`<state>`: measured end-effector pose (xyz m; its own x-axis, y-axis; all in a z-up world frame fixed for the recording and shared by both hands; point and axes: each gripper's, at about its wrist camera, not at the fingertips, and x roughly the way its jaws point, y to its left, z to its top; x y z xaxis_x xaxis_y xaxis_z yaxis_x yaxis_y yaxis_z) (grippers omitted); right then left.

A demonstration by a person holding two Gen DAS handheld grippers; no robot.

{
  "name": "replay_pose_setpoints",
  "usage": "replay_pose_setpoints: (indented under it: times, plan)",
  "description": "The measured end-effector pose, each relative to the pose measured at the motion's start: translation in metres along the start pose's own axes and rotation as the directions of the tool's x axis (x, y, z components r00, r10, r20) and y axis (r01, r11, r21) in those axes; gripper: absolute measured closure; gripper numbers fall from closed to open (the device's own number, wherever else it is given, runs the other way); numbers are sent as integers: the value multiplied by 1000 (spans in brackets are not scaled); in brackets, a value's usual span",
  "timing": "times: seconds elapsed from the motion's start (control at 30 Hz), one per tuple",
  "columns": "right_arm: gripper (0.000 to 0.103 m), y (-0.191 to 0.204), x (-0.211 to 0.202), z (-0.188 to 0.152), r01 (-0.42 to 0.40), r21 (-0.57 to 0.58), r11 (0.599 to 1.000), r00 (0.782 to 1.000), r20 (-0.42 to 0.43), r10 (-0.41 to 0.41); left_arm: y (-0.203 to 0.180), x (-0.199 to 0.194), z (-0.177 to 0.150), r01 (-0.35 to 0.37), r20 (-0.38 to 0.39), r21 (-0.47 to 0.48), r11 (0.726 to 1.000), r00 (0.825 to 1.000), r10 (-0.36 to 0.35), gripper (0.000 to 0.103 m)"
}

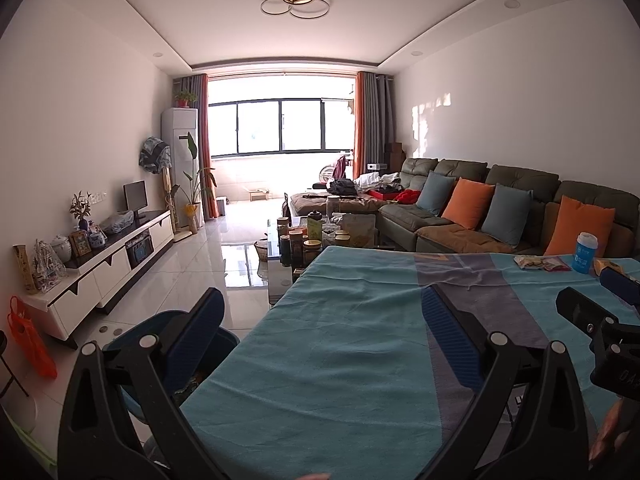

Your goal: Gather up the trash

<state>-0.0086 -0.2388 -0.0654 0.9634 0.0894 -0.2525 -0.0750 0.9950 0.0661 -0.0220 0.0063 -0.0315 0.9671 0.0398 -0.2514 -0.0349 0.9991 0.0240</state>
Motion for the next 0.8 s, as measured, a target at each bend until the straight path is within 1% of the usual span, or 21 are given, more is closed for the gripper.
replay_pose_setpoints:
  times: [0.33, 0.8]
  plan:
    - [7, -2, -4, 2, 6, -3, 1000, 1000, 11, -6, -1, -1, 0, 2, 0, 0, 1000, 1000, -2, 6]
    - [7, -1, -5, 4, 6, -6, 1000, 1000, 18, -6, -1, -1, 1, -16, 13, 3, 1000, 1000, 16, 6]
